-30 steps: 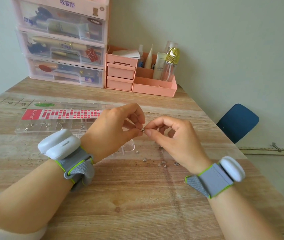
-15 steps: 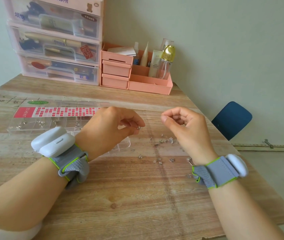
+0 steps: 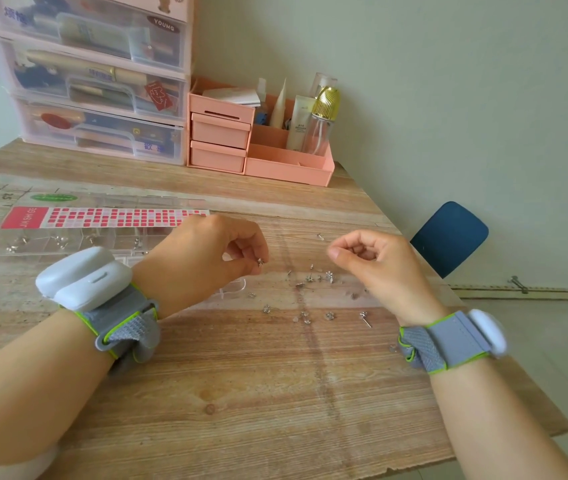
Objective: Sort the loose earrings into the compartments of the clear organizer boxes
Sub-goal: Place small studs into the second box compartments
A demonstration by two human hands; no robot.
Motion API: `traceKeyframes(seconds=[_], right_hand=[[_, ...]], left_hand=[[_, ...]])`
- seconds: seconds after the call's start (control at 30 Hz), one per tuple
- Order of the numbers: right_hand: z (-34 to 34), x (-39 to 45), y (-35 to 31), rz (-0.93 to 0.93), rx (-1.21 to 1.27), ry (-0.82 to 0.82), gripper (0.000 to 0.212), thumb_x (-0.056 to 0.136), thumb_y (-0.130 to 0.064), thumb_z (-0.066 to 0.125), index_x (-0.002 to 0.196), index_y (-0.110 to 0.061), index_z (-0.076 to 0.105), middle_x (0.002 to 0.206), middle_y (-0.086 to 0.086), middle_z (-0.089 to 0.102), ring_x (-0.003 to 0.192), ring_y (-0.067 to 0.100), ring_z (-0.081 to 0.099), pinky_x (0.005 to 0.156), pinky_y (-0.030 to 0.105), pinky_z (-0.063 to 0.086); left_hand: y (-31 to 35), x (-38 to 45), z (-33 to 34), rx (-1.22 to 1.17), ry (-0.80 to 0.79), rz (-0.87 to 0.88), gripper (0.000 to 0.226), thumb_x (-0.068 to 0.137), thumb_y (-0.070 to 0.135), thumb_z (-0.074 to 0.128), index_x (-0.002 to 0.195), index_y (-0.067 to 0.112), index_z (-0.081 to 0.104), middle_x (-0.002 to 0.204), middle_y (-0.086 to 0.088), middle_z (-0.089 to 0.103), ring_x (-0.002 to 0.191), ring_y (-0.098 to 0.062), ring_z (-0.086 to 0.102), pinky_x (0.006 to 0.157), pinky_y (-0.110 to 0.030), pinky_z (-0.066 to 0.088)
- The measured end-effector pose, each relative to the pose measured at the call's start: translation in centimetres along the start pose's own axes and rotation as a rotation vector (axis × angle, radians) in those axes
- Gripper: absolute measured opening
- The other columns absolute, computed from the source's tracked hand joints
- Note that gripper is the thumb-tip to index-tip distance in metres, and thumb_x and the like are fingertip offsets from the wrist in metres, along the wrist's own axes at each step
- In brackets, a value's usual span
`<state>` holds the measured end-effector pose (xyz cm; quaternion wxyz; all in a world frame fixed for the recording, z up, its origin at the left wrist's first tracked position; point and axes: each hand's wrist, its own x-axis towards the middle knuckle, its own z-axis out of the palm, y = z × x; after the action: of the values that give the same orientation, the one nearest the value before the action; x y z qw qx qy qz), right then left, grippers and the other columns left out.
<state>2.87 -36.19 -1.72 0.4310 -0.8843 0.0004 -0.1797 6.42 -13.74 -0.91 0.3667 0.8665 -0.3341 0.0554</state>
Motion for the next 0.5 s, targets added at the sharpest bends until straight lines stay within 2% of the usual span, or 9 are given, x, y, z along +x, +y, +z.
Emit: traceKeyframes(seconds=[0.13, 0.33, 0.5], right_hand=[[-0.03, 0.06, 0.53, 0.017, -0.052, -0.038, 0.011, 0.079, -0.018, 0.071, 0.070, -0.025, 0.069, 0.067, -0.009, 0.064, 0.058, 0.000, 0.048, 0.063, 0.020, 0.043], [-0.14, 0.05, 0.85, 0.034, -0.038, -0.010, 0.010, 0.079, -0.017, 0.070, 0.072, -0.024, 0.069, 0.071, -0.004, 0.066, 0.061, 0.004, 0.051, 0.066, 0.024, 0.045], [-0.04, -0.14, 0.76, 0.033, -0.062, -0.031, 0.008, 0.079, -0.019, 0.070, 0.073, -0.023, 0.070, 0.068, -0.006, 0.064, 0.058, 0.001, 0.049, 0.063, 0.022, 0.044]], left_hand=[[-0.10, 0.01, 0.02, 0.025, -0.006, 0.003, 0.015, 0.076, 0.012, 0.070, 0.078, 0.026, 0.066, 0.072, 0.015, 0.064, 0.083, 0.006, 0.057, 0.074, -0.003, 0.042], [-0.05, -0.04, -0.08, 0.048, -0.020, 0.003, 0.013, 0.076, 0.013, 0.070, 0.079, 0.025, 0.066, 0.072, 0.015, 0.064, 0.082, 0.006, 0.056, 0.073, -0.002, 0.041], [0.00, -0.15, -0.10, 0.047, -0.002, 0.011, 0.013, 0.076, 0.013, 0.070, 0.079, 0.025, 0.067, 0.071, 0.016, 0.064, 0.084, 0.008, 0.055, 0.072, 0.001, 0.040]])
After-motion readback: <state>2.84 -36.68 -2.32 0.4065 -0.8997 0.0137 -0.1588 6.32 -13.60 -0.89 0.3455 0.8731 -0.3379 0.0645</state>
